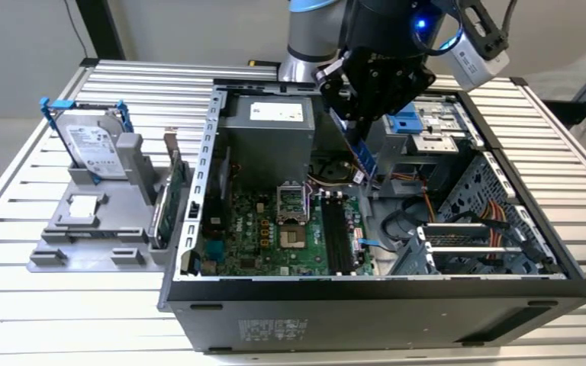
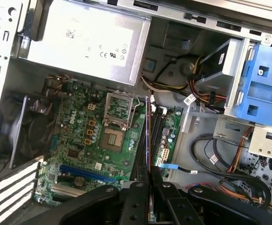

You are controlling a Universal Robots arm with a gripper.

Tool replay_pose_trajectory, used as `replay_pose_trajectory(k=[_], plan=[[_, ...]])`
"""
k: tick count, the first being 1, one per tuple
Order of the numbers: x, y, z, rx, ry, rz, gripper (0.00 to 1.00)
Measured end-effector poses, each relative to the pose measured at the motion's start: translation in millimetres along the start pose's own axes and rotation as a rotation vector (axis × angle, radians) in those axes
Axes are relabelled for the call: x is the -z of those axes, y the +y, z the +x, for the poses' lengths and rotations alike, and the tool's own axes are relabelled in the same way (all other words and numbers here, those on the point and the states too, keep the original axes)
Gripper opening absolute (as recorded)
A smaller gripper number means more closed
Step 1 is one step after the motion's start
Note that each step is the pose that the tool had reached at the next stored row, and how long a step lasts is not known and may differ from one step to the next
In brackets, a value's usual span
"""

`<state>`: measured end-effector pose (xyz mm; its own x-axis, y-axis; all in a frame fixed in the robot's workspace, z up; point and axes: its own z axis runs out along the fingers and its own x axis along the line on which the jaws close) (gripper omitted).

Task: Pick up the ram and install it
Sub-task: 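Insert the ram into the slot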

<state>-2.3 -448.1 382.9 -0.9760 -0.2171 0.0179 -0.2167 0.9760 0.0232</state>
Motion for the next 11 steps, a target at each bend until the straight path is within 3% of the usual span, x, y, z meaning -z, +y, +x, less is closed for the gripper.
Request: replay_pose_trajectory(k=[11], plan=[[0.0,-0.5,-0.3,-0.102,-0.0024,-0.0019,0.0]])
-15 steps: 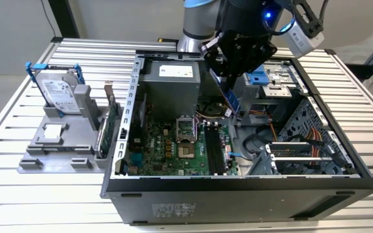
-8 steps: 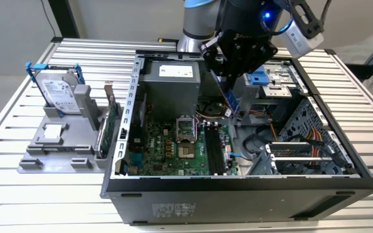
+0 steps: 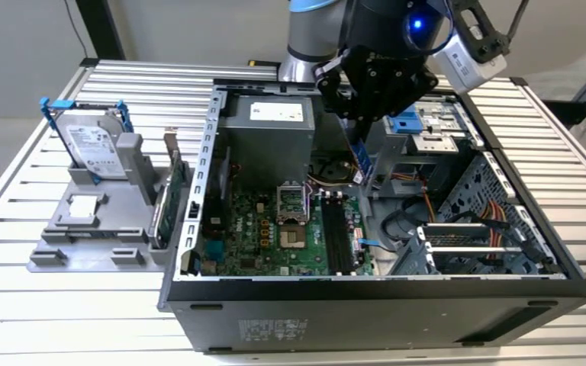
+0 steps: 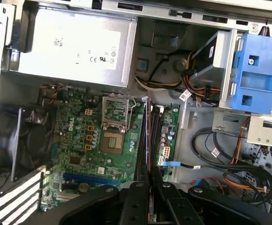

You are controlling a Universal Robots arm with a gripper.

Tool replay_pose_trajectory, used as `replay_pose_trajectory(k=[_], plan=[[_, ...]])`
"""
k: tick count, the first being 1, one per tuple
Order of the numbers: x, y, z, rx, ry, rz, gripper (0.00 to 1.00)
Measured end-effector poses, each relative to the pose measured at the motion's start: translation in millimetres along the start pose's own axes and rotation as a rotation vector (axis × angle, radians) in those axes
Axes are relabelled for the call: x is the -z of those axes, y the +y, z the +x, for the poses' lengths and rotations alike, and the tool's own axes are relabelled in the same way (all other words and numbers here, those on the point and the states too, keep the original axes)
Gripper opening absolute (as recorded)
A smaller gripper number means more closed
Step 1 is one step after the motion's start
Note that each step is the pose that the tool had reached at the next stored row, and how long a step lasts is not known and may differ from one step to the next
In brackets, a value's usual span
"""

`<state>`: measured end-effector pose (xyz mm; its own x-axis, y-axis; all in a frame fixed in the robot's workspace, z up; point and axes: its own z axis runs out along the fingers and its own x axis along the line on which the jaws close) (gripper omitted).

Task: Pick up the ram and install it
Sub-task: 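Insert the ram into the slot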

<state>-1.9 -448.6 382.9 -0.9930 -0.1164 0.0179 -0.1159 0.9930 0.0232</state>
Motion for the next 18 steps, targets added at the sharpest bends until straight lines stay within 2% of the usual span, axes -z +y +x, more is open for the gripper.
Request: replay_pose_trajectory(k=[7,12,16,18], plan=[[-0.2,-0.1,-0.4,-0.01,-0.0002,-0.0001,0.0],[-2.7,-0.9,-5.1,-0.022,-0.0005,-0.0004,0.0],[-5.8,-1.3,-6.1,-0.047,-0.0011,-0.0009,0.0],[-7.2,-1.3,-6.1,-0.079,-0.0018,-0.0014,0.0]])
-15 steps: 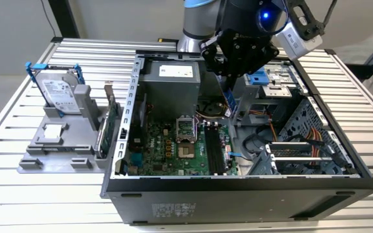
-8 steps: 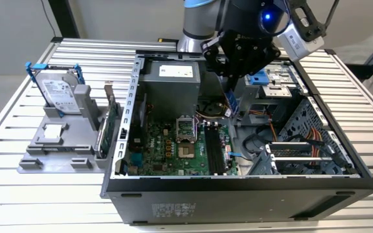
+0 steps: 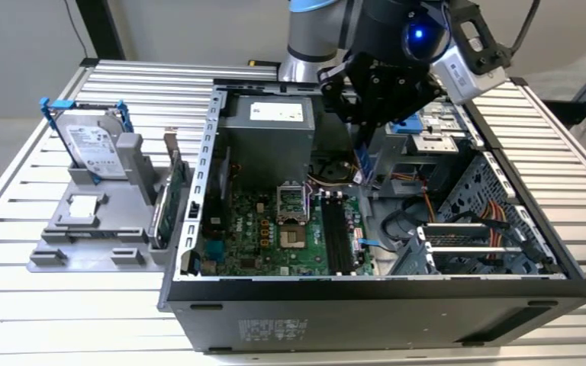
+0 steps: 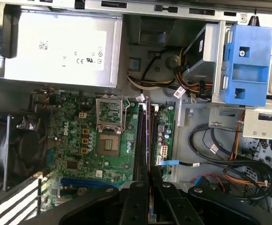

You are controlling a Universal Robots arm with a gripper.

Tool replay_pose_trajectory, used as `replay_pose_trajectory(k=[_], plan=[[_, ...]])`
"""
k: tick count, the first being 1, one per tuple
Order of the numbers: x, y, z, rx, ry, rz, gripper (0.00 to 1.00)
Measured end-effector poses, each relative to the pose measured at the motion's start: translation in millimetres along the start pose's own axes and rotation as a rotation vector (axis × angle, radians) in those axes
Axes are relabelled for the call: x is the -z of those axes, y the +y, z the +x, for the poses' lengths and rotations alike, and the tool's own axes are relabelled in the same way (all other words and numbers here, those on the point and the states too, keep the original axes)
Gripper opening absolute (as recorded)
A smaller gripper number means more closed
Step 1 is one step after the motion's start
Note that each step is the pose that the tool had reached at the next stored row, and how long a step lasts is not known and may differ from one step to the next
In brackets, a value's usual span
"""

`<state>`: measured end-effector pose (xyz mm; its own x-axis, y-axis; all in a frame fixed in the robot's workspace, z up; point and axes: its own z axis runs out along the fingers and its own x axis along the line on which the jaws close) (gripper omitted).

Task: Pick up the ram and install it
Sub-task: 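Insert the ram into the slot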

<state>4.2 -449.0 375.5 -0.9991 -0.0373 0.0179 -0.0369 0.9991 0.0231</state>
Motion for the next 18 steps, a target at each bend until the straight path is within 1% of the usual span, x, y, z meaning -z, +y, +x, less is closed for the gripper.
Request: replay_pose_trajectory(k=[4,7,13,18], plan=[[-2.3,0.0,0.0,-0.065,-0.0015,-0.0012,0.0],[-3.4,-0.1,-0.2,-0.094,-0.0021,-0.0016,0.0],[-3.8,-0.1,-0.4,-0.094,-0.0022,-0.0009,0.0],[-7.0,-0.6,-0.5,-0.094,-0.0022,-0.0007,0.0]])
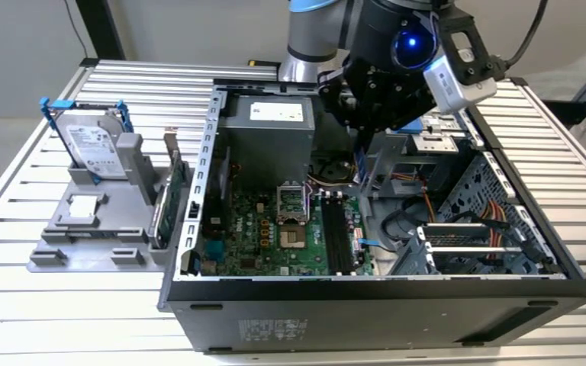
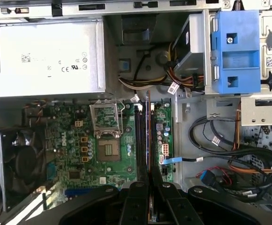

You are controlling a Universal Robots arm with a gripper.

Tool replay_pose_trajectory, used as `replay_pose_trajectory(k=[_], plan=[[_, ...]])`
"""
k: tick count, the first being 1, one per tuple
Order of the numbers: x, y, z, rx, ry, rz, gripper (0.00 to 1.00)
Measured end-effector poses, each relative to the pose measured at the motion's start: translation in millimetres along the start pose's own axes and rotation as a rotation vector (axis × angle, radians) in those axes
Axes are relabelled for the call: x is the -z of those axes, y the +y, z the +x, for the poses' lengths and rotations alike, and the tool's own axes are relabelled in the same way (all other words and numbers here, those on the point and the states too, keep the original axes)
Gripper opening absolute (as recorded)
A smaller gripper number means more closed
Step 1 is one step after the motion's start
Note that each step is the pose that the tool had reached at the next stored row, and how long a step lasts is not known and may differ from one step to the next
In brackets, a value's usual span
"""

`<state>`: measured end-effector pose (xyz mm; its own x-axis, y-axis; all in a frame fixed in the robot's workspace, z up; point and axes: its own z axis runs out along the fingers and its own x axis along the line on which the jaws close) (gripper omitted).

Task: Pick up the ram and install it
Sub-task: 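Insert the ram into the slot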

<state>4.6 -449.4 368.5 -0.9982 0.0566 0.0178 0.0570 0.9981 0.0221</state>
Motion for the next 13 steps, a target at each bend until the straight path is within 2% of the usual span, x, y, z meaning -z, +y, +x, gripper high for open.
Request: replay_pose_trajectory(k=[13], plan=[[-22.5,-2.1,-0.5,0.0,-0.0023,0.0,0.0]])
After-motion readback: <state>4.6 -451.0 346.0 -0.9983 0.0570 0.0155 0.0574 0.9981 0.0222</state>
